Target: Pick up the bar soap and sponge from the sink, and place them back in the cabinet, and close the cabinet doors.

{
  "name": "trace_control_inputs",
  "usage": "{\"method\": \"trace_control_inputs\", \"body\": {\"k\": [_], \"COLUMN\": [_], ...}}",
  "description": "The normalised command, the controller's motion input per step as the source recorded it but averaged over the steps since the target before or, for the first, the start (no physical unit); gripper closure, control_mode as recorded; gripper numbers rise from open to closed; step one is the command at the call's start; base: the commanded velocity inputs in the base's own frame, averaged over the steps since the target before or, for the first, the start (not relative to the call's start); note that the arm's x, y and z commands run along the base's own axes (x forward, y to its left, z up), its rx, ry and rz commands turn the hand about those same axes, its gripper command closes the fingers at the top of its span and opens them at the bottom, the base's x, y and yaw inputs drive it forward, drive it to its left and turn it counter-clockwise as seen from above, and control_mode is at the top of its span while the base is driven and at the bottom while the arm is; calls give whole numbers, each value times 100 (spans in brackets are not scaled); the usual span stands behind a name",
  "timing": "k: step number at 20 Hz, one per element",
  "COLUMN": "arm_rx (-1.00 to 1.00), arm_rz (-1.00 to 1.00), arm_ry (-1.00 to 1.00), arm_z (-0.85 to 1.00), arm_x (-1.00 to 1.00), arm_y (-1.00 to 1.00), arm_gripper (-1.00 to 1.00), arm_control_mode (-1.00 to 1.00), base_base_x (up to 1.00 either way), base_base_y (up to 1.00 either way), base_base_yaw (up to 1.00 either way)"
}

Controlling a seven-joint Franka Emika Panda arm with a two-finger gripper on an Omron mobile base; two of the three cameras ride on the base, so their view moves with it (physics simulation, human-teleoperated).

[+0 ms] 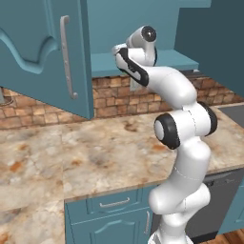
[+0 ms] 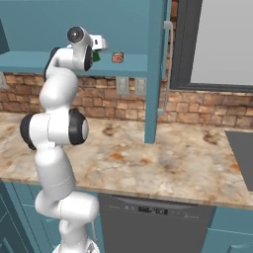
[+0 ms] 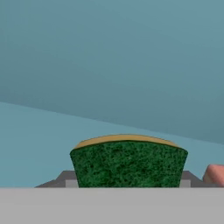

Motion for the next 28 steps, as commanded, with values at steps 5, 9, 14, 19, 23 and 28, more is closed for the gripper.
{"method": "trace_control_inputs", "body": {"k": [5,9,14,19,23,28], "arm_rx": [0,0,0,0,0,0], "arm_rz": [0,0,0,0,0,0], "arm_ry": [1,12,16,5,0,0], "arm_z": [-32,-26,-28,-29,-23,-1], "arm_x": [33,30,29,31,24,13], "arm_y": [5,1,1,0,0,1], "arm_gripper": [100,100,100,100,100,-100], "arm_control_mode": [-100,-100,-100,-100,-100,-100], "base_base_x": [0,0,0,0,0,0], "base_base_y": [0,0,0,0,0,0], "base_base_yaw": [0,0,0,0,0,0]}}
